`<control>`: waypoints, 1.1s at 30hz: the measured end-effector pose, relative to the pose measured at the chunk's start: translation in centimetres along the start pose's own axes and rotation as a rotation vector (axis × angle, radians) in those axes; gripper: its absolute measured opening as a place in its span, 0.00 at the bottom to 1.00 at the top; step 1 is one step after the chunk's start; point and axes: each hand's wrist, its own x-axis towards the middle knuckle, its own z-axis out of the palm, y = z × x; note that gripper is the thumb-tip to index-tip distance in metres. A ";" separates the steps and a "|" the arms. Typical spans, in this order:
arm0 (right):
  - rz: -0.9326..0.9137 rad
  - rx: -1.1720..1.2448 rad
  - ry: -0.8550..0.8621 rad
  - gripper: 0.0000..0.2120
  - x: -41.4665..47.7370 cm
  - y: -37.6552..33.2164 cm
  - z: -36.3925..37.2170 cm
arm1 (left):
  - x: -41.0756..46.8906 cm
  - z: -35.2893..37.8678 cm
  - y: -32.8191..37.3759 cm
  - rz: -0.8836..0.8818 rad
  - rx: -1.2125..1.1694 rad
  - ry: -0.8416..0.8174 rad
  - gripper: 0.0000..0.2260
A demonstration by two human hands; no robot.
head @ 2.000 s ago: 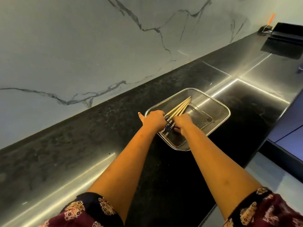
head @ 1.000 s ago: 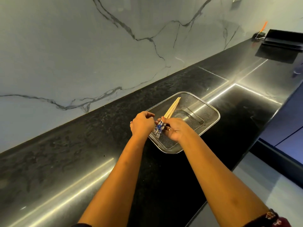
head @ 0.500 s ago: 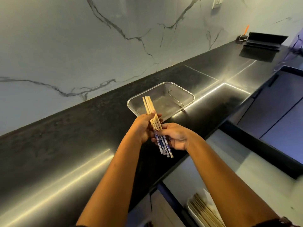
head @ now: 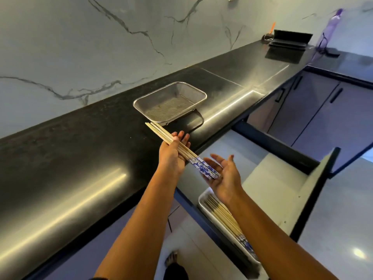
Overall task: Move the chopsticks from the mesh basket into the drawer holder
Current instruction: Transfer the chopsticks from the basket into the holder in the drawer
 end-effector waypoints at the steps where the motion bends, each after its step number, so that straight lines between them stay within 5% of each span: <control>1: -0.049 0.039 0.044 0.26 -0.2 0.1 -0.2 | -0.6 0.3 -0.7 0.009 0.008 0.000 0.07; 12: -0.131 0.222 0.178 0.30 -0.6 -0.7 -3.3 | -3.5 2.8 -4.4 0.004 -0.020 -0.064 0.07; 33: -0.169 0.215 0.331 0.29 4.2 -0.6 -3.1 | 1.2 3.0 -6.7 -0.148 0.057 -0.106 0.06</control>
